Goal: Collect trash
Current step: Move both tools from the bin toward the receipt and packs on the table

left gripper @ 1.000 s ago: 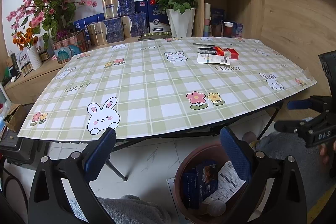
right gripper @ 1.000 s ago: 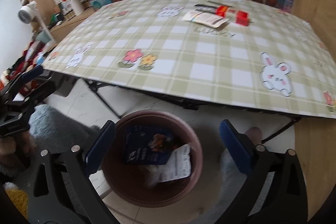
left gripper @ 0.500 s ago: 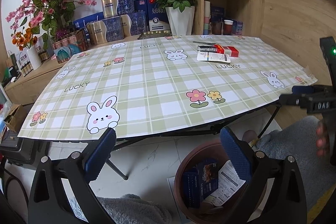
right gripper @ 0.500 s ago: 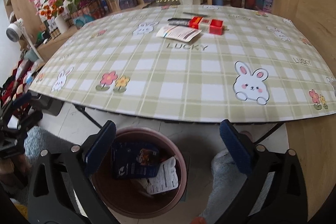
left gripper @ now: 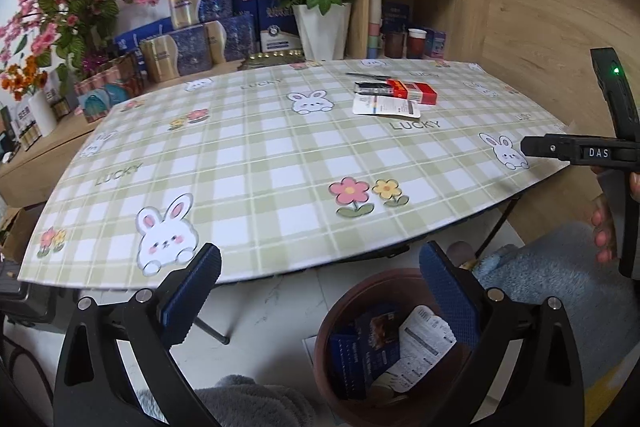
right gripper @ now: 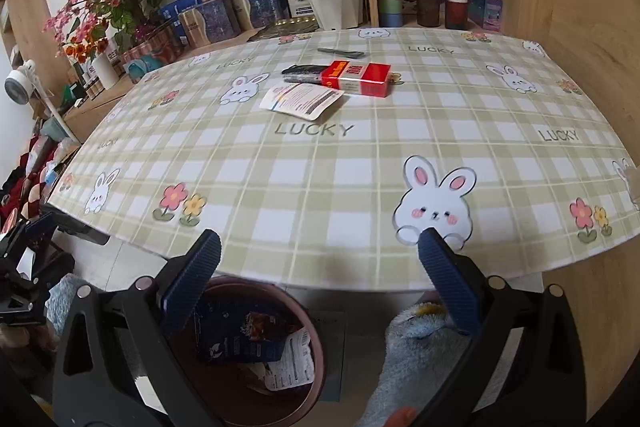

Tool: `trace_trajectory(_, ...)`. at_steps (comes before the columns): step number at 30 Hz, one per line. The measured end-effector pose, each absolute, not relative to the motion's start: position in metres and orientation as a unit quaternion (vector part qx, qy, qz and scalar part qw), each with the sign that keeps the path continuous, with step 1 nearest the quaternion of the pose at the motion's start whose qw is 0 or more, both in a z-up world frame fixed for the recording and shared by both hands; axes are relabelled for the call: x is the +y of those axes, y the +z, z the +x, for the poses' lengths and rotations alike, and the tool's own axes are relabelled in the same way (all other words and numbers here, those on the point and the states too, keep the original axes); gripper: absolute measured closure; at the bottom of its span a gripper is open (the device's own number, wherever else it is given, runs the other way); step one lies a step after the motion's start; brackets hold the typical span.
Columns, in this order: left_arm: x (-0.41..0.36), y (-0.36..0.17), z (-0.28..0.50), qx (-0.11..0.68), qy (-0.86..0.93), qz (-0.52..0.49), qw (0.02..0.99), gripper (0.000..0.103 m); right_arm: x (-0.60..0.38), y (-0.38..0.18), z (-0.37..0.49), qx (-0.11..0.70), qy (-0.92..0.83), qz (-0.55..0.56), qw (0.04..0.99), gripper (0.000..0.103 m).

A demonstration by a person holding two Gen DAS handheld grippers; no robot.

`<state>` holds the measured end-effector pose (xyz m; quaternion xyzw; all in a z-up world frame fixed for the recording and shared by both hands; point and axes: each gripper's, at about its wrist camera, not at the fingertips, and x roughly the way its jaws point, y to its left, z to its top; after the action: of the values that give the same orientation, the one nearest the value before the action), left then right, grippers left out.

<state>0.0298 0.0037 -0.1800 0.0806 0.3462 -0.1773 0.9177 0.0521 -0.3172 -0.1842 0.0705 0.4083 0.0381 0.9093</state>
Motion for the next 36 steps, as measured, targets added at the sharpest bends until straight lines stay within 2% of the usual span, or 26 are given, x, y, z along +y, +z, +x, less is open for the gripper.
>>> trace_trajectory(11,-0.101,-0.160,0.111,0.342,-0.254,0.133,0.895,0.006,-0.368,-0.190,0.096,0.404,0.007,0.088,0.911,0.006)
trace_trajectory(23,-0.212,-0.203,0.227,0.389,-0.293,0.181,0.854,0.006,-0.407,-0.205,0.119,0.400,0.005,0.122,0.908,0.006)
trace_trajectory(30,-0.236,-0.223,0.274,0.416,-0.249,0.156,0.860,0.006,-0.418,-0.214,0.127,0.401,0.004,0.137,0.906,0.006)
trace_trajectory(36,-0.238,-0.228,0.296,0.433,-0.271,0.174,0.842,0.006,-0.425,-0.217,0.131,0.401,0.007,0.153,0.903,0.006)
